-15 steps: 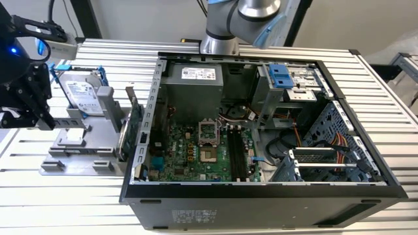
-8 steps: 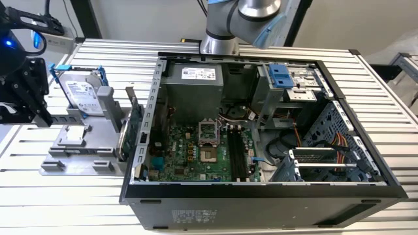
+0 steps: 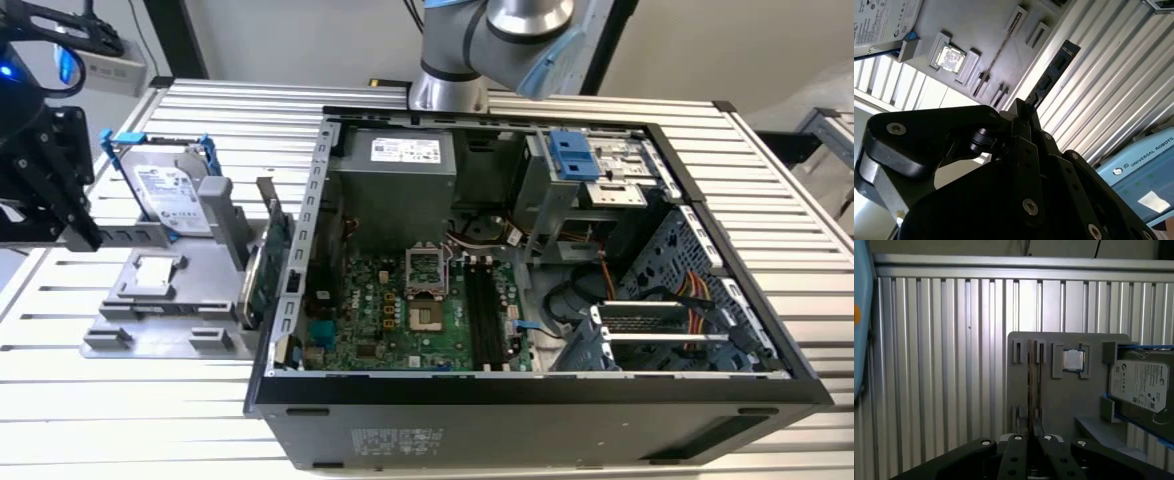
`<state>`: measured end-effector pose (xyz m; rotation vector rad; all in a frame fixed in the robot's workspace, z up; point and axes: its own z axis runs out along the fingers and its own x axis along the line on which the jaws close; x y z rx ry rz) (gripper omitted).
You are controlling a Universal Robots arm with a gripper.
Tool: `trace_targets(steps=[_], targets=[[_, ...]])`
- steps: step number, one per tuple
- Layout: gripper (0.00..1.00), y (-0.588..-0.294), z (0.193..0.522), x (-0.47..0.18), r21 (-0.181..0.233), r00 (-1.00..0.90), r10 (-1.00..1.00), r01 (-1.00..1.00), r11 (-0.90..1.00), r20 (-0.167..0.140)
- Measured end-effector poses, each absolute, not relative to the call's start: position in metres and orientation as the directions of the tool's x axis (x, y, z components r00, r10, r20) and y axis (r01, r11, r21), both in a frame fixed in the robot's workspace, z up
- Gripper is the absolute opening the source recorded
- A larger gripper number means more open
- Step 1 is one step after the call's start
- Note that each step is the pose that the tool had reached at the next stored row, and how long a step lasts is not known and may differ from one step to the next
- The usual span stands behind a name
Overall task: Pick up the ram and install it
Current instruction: 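Pick up the ram and move it above insertion slot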
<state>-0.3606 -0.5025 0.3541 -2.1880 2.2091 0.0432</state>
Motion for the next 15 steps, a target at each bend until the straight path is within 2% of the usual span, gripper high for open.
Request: trace_targets(steps=[15], targets=[[0.00, -0.503, 0.367, -0.361, -0.004, -0.010, -0.999, -1.000, 0.010, -0.042]])
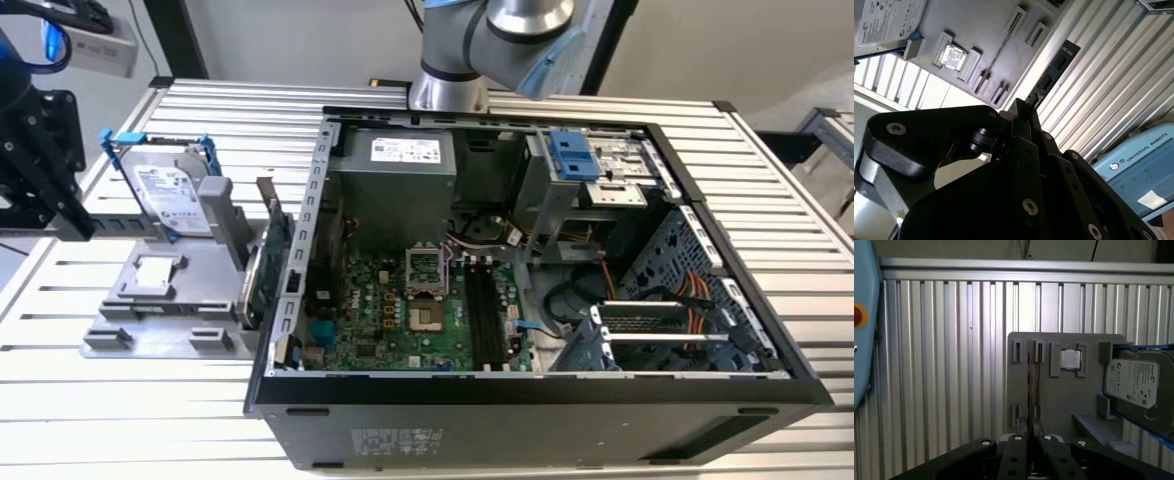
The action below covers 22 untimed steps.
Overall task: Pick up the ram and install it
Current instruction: 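Pick up the ram and move it above insertion slot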
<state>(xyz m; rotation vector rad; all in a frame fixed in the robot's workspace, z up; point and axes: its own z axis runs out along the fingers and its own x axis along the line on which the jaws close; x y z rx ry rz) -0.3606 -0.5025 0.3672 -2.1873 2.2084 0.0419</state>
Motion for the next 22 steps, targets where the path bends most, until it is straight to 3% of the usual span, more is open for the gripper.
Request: trace_targets(steps=[22], targets=[[0.00, -0.503, 0.368, -0.345, -0.004, -0.009, -0.999, -1.000, 0.010, -0.042]])
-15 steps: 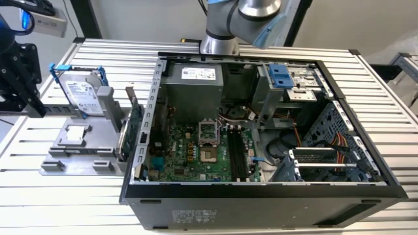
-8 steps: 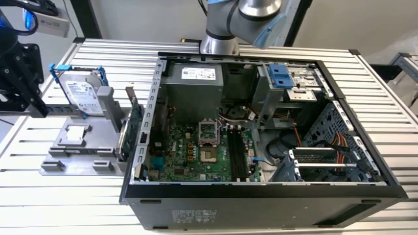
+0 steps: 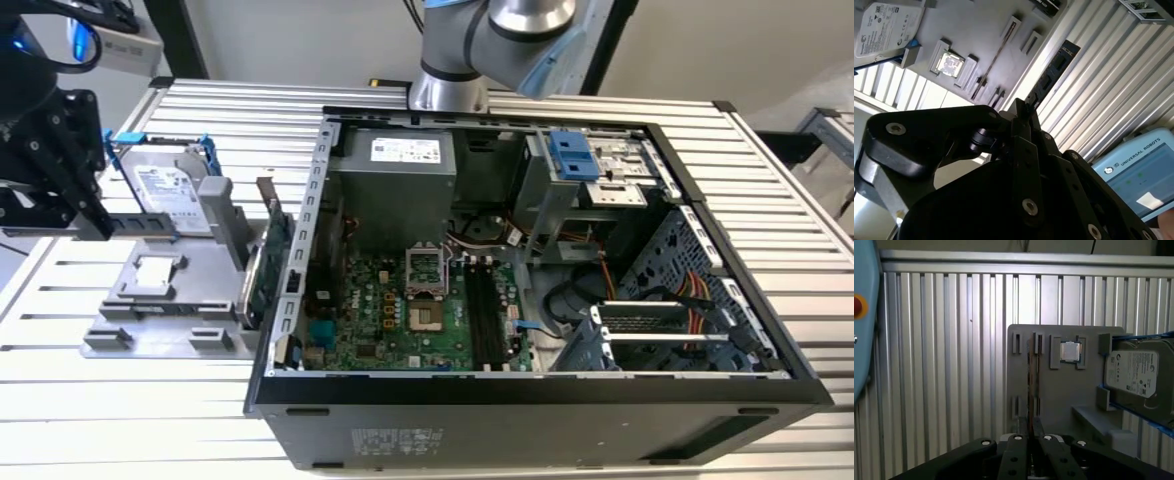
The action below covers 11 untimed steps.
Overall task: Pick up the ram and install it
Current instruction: 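Pick up the ram and move it above insertion slot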
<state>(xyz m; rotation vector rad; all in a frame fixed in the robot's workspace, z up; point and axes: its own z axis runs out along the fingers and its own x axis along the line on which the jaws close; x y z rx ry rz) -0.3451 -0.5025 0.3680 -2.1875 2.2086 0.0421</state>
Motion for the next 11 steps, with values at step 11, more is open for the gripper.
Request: trace_targets(steps=[11], targets=[[0.00, -0.5025, 0.3681, -0.3402, -0.004, -0.010, -0.999, -1.000, 0.010, -0.042]])
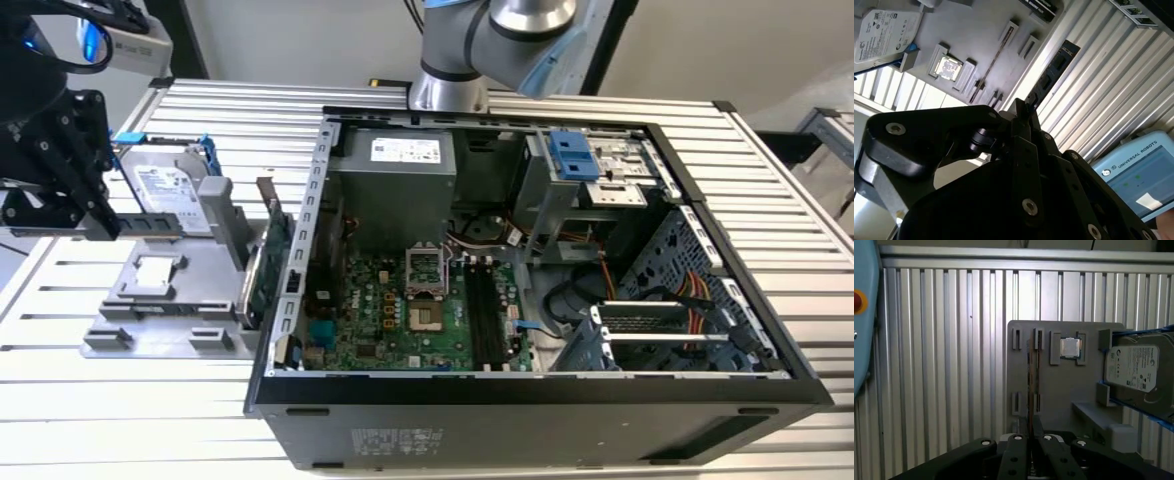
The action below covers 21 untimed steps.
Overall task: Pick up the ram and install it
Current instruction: 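Pick up the ram and move it above insertion slot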
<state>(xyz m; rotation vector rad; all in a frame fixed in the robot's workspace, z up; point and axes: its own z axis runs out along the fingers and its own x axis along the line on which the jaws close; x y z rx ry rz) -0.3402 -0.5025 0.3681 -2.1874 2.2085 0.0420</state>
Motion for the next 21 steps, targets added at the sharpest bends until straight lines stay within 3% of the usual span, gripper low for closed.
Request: trace_targets(steps=[21], targets=[[0.00, -0.5026, 0.3737, -0.3340, -0.002, -0.020, -0.999, -1.000, 0.020, -0.042]])
